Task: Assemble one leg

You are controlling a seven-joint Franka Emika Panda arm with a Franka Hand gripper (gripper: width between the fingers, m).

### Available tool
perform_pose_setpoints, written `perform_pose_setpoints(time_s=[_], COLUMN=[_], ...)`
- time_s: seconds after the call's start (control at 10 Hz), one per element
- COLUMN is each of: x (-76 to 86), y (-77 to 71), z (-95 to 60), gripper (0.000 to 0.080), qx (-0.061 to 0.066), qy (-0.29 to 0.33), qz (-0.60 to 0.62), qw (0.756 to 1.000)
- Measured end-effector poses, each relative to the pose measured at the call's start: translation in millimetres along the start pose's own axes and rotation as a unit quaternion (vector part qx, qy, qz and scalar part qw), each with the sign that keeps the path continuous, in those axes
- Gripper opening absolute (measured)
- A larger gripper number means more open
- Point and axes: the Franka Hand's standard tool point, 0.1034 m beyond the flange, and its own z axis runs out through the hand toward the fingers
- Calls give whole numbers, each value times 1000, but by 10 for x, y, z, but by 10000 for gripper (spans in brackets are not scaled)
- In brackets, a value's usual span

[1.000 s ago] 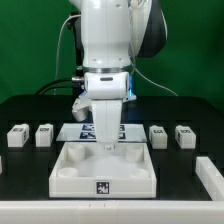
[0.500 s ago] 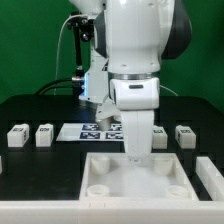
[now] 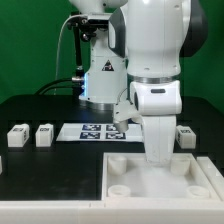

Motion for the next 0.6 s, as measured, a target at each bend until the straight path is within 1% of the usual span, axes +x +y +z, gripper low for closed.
perform_pose_setpoints(time_s=[0.1,0.2,0.3,0.4,0.5,0.6], x=[-2,-6,-8,-11,-14,-17], y=[-4,-6,-6,-7,-7,-7], z=[5,10,11,13,14,15], gripper=[143,143,278,464,464,604], qx=[1,1,1,1,1,2], qy=[0,0,0,0,0,0], qz=[0,1,1,1,2,2], qw=[1000,1000,1000,1000,1000,1000])
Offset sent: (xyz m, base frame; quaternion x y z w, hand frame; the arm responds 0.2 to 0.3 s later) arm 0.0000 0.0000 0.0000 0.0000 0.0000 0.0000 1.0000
